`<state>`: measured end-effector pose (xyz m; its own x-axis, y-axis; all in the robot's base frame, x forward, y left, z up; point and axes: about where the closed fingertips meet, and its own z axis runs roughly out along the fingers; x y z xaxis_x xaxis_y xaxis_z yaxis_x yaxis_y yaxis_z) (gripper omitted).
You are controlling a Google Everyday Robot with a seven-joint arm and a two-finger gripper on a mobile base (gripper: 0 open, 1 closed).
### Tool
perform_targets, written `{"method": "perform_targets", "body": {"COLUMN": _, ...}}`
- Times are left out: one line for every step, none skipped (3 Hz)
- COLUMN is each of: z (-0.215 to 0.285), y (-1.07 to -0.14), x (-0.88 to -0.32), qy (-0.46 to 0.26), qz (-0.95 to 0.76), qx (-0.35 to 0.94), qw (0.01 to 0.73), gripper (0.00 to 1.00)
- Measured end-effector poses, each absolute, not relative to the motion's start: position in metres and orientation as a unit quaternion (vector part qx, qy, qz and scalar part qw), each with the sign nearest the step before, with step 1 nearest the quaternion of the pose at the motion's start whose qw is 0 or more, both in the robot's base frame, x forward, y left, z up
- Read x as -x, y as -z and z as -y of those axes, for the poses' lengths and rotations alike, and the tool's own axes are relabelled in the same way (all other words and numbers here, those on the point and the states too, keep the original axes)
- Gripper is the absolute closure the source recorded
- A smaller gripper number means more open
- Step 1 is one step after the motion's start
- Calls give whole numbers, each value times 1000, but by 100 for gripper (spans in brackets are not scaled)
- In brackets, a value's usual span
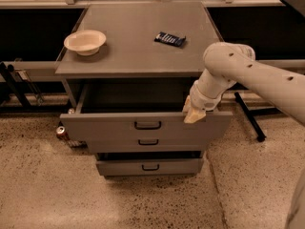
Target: Open top drawer
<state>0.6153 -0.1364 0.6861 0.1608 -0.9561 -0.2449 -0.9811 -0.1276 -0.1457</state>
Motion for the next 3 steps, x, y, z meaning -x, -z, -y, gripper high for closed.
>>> {"method": "perform_targets", "body": {"z": 136, "y": -685, "x": -615, "qy": -49, "qz": -643, "qx": 752, "qw": 137, "gripper": 51}}
{"method": "perform_targets", "body": {"z": 135, "y": -684, "x": -613, "qy": -59, "qz": -634, "qx": 759, "qw": 138, "gripper": 28}}
{"method": "perform_targets", "body": {"z": 132, "y": -683, "x": -607, "qy": -62, "qz": -629, "qx": 764, "qw": 132, "gripper": 0}}
